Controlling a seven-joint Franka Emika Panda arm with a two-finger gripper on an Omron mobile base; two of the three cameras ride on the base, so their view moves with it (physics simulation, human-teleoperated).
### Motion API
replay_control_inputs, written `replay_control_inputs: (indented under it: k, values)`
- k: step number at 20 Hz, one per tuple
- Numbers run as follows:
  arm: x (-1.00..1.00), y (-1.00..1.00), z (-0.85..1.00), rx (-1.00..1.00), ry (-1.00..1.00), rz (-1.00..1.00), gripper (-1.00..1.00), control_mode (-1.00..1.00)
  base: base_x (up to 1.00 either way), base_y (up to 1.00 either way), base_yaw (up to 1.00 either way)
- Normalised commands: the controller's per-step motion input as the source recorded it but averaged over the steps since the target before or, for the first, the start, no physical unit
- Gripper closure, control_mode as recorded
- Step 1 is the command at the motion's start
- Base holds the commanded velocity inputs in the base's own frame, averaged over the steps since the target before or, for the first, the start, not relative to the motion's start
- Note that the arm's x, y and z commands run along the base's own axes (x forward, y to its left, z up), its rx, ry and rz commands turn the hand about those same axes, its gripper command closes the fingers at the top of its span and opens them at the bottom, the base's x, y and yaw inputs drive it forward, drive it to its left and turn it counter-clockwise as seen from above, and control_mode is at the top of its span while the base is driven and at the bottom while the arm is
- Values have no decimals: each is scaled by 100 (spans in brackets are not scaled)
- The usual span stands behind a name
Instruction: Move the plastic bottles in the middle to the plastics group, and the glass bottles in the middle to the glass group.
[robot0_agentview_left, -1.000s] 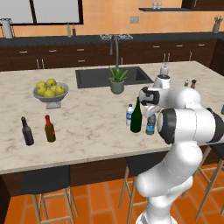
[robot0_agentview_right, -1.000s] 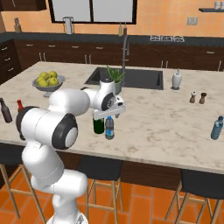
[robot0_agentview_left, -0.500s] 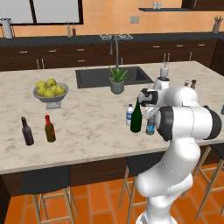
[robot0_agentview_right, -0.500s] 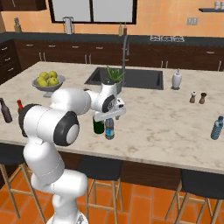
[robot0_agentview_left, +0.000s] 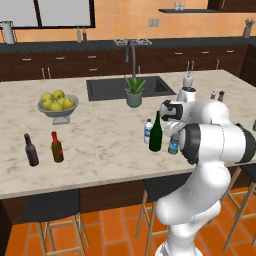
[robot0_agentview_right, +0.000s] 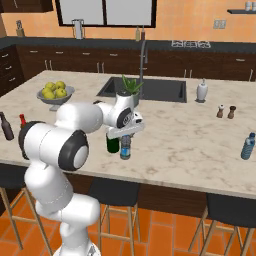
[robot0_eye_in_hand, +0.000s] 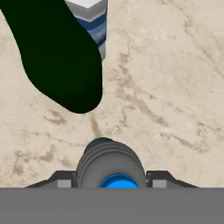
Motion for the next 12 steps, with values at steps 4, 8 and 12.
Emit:
replay_control_inputs:
  k: [4, 8, 12]
  values:
    - [-61, -51, 31, 0, -5, -5, 100, -100, 0, 0, 0]
    - [-49, -76, 31, 0, -2, -9, 100, -100, 0, 0, 0]
    - [-8, -87, 15, 0, 0, -11, 100, -100, 0, 0, 0]
